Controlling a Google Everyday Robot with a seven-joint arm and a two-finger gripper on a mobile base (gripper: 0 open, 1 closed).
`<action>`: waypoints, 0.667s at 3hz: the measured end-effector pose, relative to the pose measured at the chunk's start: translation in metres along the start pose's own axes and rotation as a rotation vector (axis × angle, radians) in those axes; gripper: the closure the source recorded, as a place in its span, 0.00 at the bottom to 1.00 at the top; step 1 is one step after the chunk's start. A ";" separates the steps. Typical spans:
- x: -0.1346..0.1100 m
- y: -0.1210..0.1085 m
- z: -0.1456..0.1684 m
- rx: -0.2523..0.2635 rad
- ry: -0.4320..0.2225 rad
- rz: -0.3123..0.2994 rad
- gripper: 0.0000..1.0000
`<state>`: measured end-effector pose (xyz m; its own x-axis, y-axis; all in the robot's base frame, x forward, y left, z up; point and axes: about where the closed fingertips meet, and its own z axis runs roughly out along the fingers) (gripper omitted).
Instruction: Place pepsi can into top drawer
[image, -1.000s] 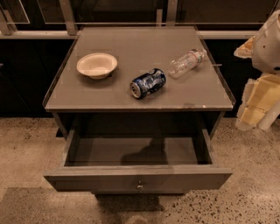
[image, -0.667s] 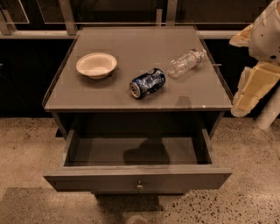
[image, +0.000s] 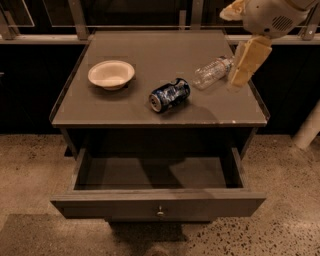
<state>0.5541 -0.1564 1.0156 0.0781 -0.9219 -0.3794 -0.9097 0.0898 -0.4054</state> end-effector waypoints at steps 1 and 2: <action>-0.004 -0.006 -0.005 0.018 -0.008 -0.006 0.00; 0.005 -0.005 0.002 0.010 -0.015 0.021 0.00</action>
Offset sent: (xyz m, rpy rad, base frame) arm 0.0098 -0.0131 -0.0146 0.0450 0.0227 -0.0406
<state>0.5596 -0.1603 1.0143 0.0650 -0.9142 -0.3999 -0.9070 0.1130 -0.4057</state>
